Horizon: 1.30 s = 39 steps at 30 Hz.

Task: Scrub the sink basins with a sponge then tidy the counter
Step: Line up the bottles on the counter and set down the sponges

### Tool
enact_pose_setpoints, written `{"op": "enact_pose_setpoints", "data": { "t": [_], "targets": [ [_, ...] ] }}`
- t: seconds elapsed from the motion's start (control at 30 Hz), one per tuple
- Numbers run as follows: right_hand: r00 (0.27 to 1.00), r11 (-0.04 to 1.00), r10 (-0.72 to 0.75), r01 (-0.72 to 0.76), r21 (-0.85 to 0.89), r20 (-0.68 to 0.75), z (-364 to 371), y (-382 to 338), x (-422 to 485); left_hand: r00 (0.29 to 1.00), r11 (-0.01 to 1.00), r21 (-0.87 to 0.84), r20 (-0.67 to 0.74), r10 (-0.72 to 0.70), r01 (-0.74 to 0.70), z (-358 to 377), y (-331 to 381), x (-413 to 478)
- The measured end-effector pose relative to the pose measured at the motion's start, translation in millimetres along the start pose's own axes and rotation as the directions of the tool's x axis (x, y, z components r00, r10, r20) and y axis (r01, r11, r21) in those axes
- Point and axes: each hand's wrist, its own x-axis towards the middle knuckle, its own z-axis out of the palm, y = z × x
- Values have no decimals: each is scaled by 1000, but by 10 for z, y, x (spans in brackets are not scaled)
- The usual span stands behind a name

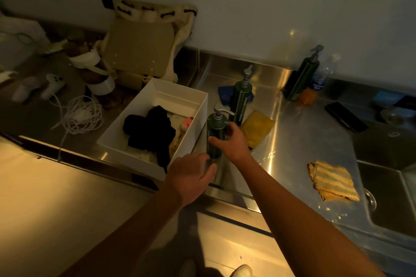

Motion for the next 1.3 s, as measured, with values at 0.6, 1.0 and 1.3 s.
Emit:
{"op": "enact_pose_setpoints", "data": {
  "t": [0.6,1.0,1.3],
  "targets": [
    [974,987,-80,107,121,-213,-1719,276,-115,982,981,-51,-31,184,-186,83,990,667],
    [903,998,17,13,67,-429,-2842,505,-223,916,916,-58,27,400,-398,448,1854,1437],
    [853,995,102,-99,34,-511,-3070,582,172,866,870,-46,75,494,-492,786,1901,2232]
  ]
}}
